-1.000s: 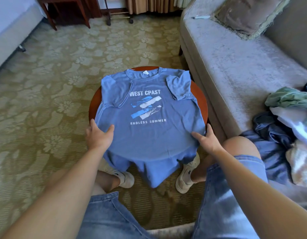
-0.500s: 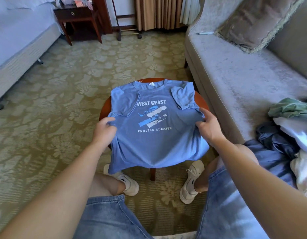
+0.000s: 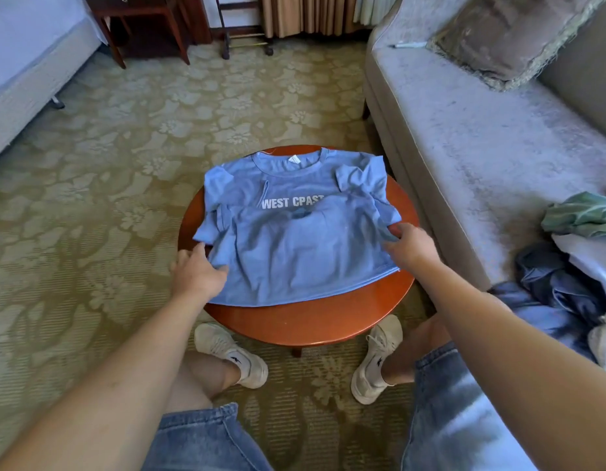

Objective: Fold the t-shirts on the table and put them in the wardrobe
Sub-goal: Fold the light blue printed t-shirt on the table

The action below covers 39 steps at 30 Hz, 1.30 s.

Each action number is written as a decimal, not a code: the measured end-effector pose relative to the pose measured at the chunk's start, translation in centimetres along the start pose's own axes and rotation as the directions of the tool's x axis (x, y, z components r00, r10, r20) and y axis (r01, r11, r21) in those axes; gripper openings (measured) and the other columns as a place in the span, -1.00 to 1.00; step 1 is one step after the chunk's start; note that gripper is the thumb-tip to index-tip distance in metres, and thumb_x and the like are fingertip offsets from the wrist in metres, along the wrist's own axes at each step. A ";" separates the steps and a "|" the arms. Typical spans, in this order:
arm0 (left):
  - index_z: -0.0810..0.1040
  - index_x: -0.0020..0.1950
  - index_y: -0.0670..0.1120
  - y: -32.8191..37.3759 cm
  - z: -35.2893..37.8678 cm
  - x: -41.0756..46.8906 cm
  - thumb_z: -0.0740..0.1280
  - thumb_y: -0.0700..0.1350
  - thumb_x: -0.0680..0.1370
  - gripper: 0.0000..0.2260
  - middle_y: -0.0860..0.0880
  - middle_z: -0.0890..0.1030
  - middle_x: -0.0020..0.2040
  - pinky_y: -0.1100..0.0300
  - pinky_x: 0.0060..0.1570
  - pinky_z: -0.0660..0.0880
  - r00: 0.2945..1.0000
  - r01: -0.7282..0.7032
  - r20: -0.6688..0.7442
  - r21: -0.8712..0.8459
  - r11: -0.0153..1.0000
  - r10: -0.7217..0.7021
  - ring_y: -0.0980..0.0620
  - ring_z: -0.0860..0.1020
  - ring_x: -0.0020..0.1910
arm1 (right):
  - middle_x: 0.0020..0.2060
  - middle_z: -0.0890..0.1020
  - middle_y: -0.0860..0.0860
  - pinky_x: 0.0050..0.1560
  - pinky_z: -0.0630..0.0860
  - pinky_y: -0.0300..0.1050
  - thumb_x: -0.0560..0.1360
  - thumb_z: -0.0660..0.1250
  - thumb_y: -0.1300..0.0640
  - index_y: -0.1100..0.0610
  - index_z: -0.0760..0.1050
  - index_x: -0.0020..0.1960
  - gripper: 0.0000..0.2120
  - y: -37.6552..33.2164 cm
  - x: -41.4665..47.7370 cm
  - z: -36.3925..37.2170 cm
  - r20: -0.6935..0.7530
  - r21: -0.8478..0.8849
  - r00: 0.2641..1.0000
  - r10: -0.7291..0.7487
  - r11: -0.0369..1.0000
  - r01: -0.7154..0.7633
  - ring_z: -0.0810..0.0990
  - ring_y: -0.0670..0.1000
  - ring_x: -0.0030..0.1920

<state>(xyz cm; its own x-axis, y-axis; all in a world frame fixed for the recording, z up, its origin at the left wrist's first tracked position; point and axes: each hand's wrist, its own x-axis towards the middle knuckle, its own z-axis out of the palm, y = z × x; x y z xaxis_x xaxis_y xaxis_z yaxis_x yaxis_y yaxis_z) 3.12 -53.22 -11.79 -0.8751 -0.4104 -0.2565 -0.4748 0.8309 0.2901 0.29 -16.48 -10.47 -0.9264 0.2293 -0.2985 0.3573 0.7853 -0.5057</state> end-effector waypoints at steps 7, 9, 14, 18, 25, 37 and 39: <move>0.36 0.36 -0.19 0.1 -1.3 0.4 0.45 0.21 0.41 -0.30 -0.17 0.52 0.23 0.09 -0.10 0.43 0.976 0.128 0.184 -0.073 0.989 -0.112 -0.19 0.53 0.14 | -0.21 0.53 0.10 -0.36 0.41 -0.14 0.36 0.42 0.22 0.26 0.42 0.08 -0.66 -0.5 0.3 -0.9 0.078 -0.066 0.979 0.190 0.980 -0.185 0.53 0.09 -0.23; 0.44 0.25 -0.24 -0.2 -1.9 0.3 0.47 0.12 0.40 -0.42 -0.20 0.57 0.13 0.10 -0.20 0.41 0.975 0.116 0.203 -0.086 0.990 -0.096 -0.18 0.56 0.04 | -0.26 0.48 0.09 -0.39 0.35 -0.15 0.37 0.44 0.25 0.26 0.40 0.02 -0.69 -0.3 0.2 -0.9 0.116 0.018 0.970 0.213 0.976 -0.217 0.46 0.05 -0.30; 0.35 0.40 -0.11 -0.9 -3.0 -1.9 0.41 -0.20 0.50 -0.51 -0.12 0.49 0.09 0.10 -0.04 0.43 0.986 0.111 0.156 -0.365 0.924 -0.057 -0.11 0.51 0.01 | -0.34 0.45 0.10 -0.43 0.40 -0.15 0.49 0.38 0.29 0.20 0.43 -0.13 -0.88 0.7 -1.1 -1.3 0.172 0.502 0.963 0.206 0.823 -0.265 0.42 0.02 -0.38; 0.44 0.15 0.02 -0.8 -4.4 -4.1 0.36 -0.18 0.56 -0.78 -0.10 0.53 0.00 0.12 -0.26 0.49 0.995 0.041 0.094 -0.659 0.751 0.028 -0.03 0.51 -0.20 | -0.36 0.50 0.15 -0.47 0.43 -0.15 0.51 0.27 0.39 0.19 0.42 0.01 -0.85 0.2 -2.7 -2.8 -0.052 0.656 0.990 0.128 0.752 -0.063 0.45 0.02 -0.51; 0.59 0.12 -0.18 1.7 -8.1 -8.0 0.35 -0.39 0.52 -0.78 -0.14 0.60 0.01 0.26 -0.17 0.50 0.975 0.021 0.120 -0.886 0.464 0.185 0.04 0.60 -0.18 | -0.18 0.61 0.13 -0.29 0.56 -0.26 0.48 0.20 0.48 0.21 0.58 -0.05 -0.74 -2.3 -6.7 -5.9 -0.079 0.762 0.993 -0.092 0.637 0.120 0.60 0.04 -0.32; 0.51 0.27 -0.24 3.7 -10.9 -12.4 0.30 -0.39 0.55 -0.71 -0.11 0.66 -0.02 0.32 -0.12 0.60 0.945 -0.144 -0.002 -0.901 0.409 0.328 0.11 0.69 -0.16 | -0.17 0.66 0.15 -0.07 0.59 0.14 0.47 0.38 0.30 0.16 0.62 -0.18 -0.91 -2.5 -11.1 -8.9 -0.238 0.644 0.943 -0.232 0.689 0.332 0.60 0.14 -0.17; 0.47 0.33 -0.22 3.5 -11.5 -13.1 0.28 -0.47 0.52 -0.60 -0.08 0.65 0.02 0.29 -0.03 0.57 0.930 -0.171 0.000 -0.886 0.431 0.368 0.11 0.67 -0.07 | -0.15 0.67 0.19 0.00 0.57 0.16 0.46 0.36 0.29 0.12 0.59 -0.20 -0.88 -2.6 -11.5 -9.3 -0.267 0.646 0.938 -0.221 0.681 0.344 0.60 0.10 -0.16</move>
<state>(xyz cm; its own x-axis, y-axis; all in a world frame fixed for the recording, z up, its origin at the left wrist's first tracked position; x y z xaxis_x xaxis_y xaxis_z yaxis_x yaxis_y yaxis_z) 11.81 -49.21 3.16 -0.9884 -0.0762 -0.1314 -0.1384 0.0957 0.9857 8.92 -15.84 1.81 -0.9797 0.1948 0.0478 0.0009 0.2427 -0.9701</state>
